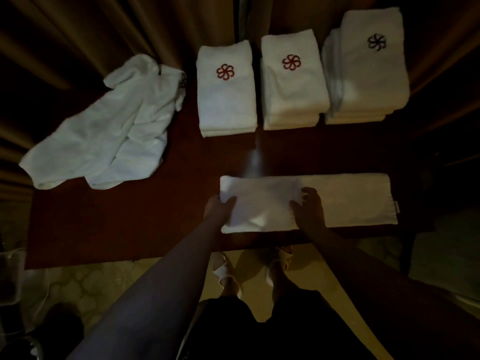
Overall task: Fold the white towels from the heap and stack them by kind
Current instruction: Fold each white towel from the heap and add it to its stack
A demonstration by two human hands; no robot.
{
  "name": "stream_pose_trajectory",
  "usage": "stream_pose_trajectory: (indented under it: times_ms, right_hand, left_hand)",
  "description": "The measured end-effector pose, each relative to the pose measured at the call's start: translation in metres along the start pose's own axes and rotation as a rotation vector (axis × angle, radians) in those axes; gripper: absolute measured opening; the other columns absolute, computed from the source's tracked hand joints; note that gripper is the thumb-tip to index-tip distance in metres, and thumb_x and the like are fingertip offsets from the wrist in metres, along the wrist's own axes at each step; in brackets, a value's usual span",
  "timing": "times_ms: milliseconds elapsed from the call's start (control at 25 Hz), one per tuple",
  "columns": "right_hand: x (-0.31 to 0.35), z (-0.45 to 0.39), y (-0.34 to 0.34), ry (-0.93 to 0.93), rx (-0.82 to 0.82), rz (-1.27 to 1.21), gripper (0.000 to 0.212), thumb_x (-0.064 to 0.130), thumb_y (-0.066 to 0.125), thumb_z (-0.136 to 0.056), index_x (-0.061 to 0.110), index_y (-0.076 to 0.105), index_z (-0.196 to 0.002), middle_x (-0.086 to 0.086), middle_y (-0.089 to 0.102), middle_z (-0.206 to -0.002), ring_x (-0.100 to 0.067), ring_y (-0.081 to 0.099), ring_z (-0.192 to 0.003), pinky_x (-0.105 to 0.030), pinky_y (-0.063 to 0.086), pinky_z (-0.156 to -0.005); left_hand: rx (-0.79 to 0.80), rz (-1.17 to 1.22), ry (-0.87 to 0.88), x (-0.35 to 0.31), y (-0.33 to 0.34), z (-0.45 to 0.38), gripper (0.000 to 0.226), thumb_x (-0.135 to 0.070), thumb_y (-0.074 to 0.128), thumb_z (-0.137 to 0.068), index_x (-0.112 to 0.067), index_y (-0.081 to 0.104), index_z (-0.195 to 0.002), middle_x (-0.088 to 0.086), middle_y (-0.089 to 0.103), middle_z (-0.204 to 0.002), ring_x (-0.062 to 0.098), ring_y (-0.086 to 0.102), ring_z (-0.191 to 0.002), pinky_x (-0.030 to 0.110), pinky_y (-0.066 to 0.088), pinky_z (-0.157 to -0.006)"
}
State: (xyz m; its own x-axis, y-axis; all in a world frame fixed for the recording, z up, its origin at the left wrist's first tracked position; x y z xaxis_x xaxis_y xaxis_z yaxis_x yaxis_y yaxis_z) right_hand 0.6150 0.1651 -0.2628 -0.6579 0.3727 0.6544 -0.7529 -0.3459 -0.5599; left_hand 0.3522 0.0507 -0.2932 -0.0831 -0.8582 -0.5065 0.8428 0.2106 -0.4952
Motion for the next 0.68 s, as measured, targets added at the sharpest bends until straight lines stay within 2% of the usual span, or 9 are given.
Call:
stream_pose_trajectory:
  times_ms: [80, 240, 320, 400, 480, 600, 680]
  right_hand:
    - [0.005, 0.004, 0.0, -0.067, -0.026, 0.114, 0.036, 0.014, 0.061, -0.09, 0.005, 0.048, -0.122, -0.016, 0.05, -0.122, -0.032, 0.05, -0.111, -0.034, 0.041, -0.086]
    - [-0.005, 0.0, 0.032, -0.005, 0.264, 0.323, 0.053, 0.029, 0.06, -0.092, 0.006, 0.044, -0.137, -0.019, 0.04, -0.14, -0.035, 0.039, -0.128, -0.043, 0.035, -0.107]
    - [0.001, 0.001, 0.04, 0.029, 0.36, 0.324, 0.06, 0.035, 0.057, -0.094, 0.007, 0.037, -0.143, -0.018, 0.034, -0.147, -0.034, 0.035, -0.134, -0.044, 0.032, -0.11]
    - [0.013, 0.008, 0.049, 0.041, 0.411, 0.282, 0.062, 0.035, 0.054, -0.096, 0.008, 0.032, -0.146, -0.016, 0.032, -0.149, -0.032, 0.034, -0.135, -0.039, 0.031, -0.11]
    - [0.031, 0.018, 0.056, 0.032, 0.375, 0.23, 0.059, 0.032, 0.056, -0.095, 0.008, 0.035, -0.144, -0.015, 0.037, -0.147, -0.031, 0.038, -0.133, -0.037, 0.034, -0.106]
    - [0.078, 0.037, 0.057, -0.114, 0.147, 0.166, 0.037, 0.025, 0.059, -0.093, 0.01, 0.053, -0.126, -0.014, 0.052, -0.126, -0.03, 0.05, -0.117, -0.035, 0.041, -0.095]
    - [0.112, 0.054, 0.059, -0.135, 0.071, -0.04, 0.02, 0.02, 0.058, -0.093, 0.01, 0.06, -0.111, -0.011, 0.061, -0.109, -0.029, 0.058, -0.103, -0.036, 0.046, -0.084]
  left_hand:
    - [0.018, 0.066, -0.015, -0.001, 0.002, 0.001, 0.052, -0.042, 0.063, -0.089, -0.009, 0.053, -0.128, 0.01, 0.061, -0.12, 0.027, 0.061, -0.103, 0.035, 0.053, -0.077]
    - [0.031, 0.124, -0.001, -0.005, -0.003, 0.003, 0.044, -0.036, 0.06, -0.092, -0.009, 0.05, -0.125, 0.01, 0.058, -0.118, 0.027, 0.058, -0.104, 0.035, 0.05, -0.078]
    - [0.01, 0.152, 0.018, -0.007, -0.018, 0.005, 0.037, -0.035, 0.061, -0.091, -0.01, 0.053, -0.117, 0.008, 0.059, -0.11, 0.026, 0.059, -0.099, 0.037, 0.051, -0.079]
    - [-0.011, 0.175, 0.043, -0.005, -0.038, 0.007, 0.034, -0.035, 0.063, -0.09, -0.01, 0.054, -0.11, 0.005, 0.06, -0.1, 0.022, 0.059, -0.089, 0.036, 0.049, -0.073]
    - [0.002, 0.232, 0.052, -0.005, -0.053, 0.01, 0.033, -0.034, 0.065, -0.088, -0.009, 0.055, -0.107, 0.005, 0.061, -0.095, 0.023, 0.061, -0.087, 0.038, 0.051, -0.074]
    - [0.017, 0.332, 0.052, -0.009, -0.076, 0.013, 0.028, -0.03, 0.065, -0.088, -0.008, 0.055, -0.104, 0.012, 0.062, -0.1, 0.029, 0.061, -0.093, 0.045, 0.051, -0.082]
    - [0.023, 0.34, 0.093, -0.021, -0.091, 0.018, 0.024, -0.026, 0.064, -0.088, -0.009, 0.054, -0.101, 0.011, 0.06, -0.098, 0.026, 0.059, -0.09, 0.038, 0.048, -0.074]
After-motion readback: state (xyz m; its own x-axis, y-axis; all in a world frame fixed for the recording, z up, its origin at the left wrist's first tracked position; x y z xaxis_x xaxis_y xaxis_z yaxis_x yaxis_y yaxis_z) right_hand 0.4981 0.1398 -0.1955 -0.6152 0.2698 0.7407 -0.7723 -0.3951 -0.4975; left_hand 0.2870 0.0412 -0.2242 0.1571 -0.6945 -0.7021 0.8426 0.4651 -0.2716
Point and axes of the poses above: each hand's wrist, its own z-axis away from the middle knuckle, its own y-axis out of the palm, x = y × z, the point moved 9 cm from there along -z, towards the middle knuckle
